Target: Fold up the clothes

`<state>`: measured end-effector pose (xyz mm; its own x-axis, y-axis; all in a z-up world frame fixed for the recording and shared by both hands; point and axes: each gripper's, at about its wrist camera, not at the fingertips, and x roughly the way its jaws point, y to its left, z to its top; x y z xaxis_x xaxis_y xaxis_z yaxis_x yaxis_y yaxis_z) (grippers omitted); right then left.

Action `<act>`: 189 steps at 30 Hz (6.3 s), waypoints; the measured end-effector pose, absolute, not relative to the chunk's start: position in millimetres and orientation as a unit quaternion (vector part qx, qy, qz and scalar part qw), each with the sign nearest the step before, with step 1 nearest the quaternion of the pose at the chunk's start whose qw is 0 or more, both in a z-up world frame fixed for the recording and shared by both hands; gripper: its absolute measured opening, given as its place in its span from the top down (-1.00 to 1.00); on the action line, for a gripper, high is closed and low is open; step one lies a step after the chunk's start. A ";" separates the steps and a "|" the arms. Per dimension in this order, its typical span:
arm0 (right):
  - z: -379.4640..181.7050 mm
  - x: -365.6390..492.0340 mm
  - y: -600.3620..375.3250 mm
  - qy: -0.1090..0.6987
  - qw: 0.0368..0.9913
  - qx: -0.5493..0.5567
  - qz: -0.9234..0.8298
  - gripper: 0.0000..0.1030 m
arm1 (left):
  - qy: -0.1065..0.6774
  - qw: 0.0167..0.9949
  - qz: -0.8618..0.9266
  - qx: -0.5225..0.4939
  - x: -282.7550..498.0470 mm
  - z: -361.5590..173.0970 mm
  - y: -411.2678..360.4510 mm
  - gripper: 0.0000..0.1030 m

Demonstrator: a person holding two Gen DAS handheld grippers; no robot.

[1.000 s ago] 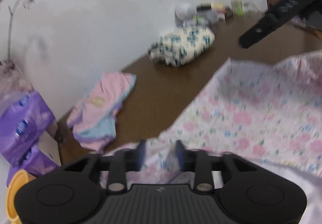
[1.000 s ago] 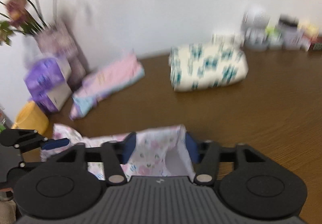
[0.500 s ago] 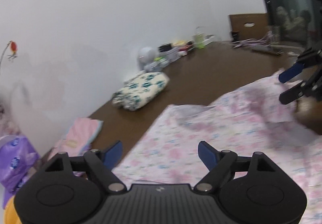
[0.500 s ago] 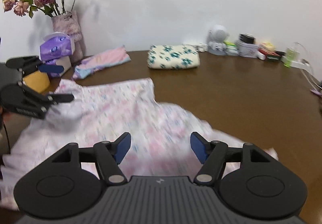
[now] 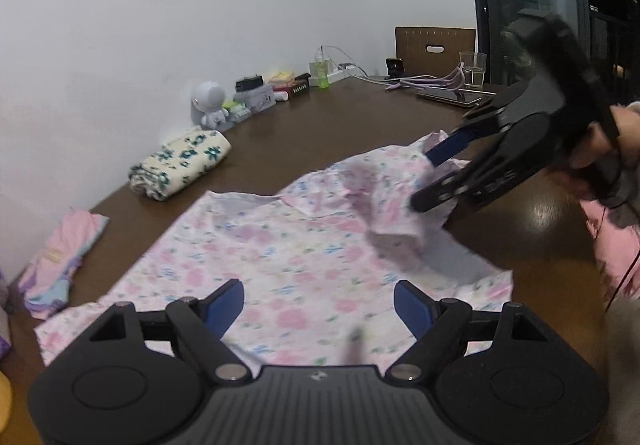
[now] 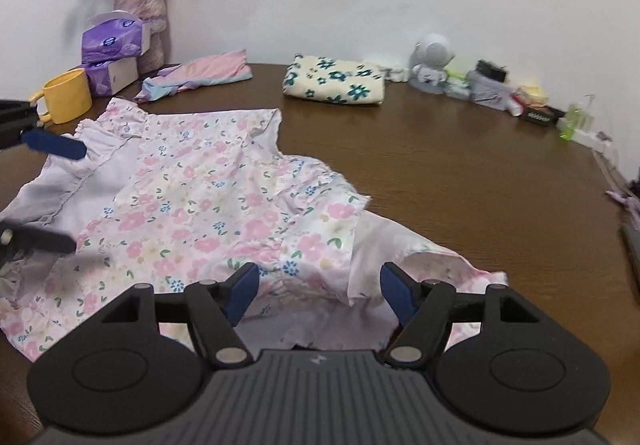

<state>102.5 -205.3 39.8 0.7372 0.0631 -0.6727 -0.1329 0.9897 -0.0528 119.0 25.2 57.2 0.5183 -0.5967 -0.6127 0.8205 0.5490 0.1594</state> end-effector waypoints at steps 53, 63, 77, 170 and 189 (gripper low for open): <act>55.6 259.9 -288.6 0.382 0.918 -0.055 0.090 0.43 | 0.288 0.873 -0.355 0.171 165.7 29.9 -12.9 0.28; 42.6 292.2 -298.2 0.435 0.897 -0.021 0.075 0.90 | 0.317 0.864 -0.358 0.161 180.0 12.3 -14.5 0.37; 61.7 257.3 -311.9 0.398 0.910 0.052 0.102 0.45 | 0.328 0.893 -0.303 0.057 186.0 60.9 30.1 0.26; 19.5 238.5 -363.0 0.385 0.913 0.113 0.072 0.14 | 0.375 0.877 -0.291 0.073 184.4 65.4 -57.4 0.09; -5.0 255.4 -397.5 0.322 0.906 0.263 0.079 0.98 | 0.366 0.869 -0.327 0.069 273.1 6.4 -165.9 0.68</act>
<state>255.4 -397.5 -5.0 0.7807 0.3121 -0.5414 0.0261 0.8493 0.5272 273.1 -165.9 6.4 0.5183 -0.5169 -0.6813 0.6182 0.7769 -0.1191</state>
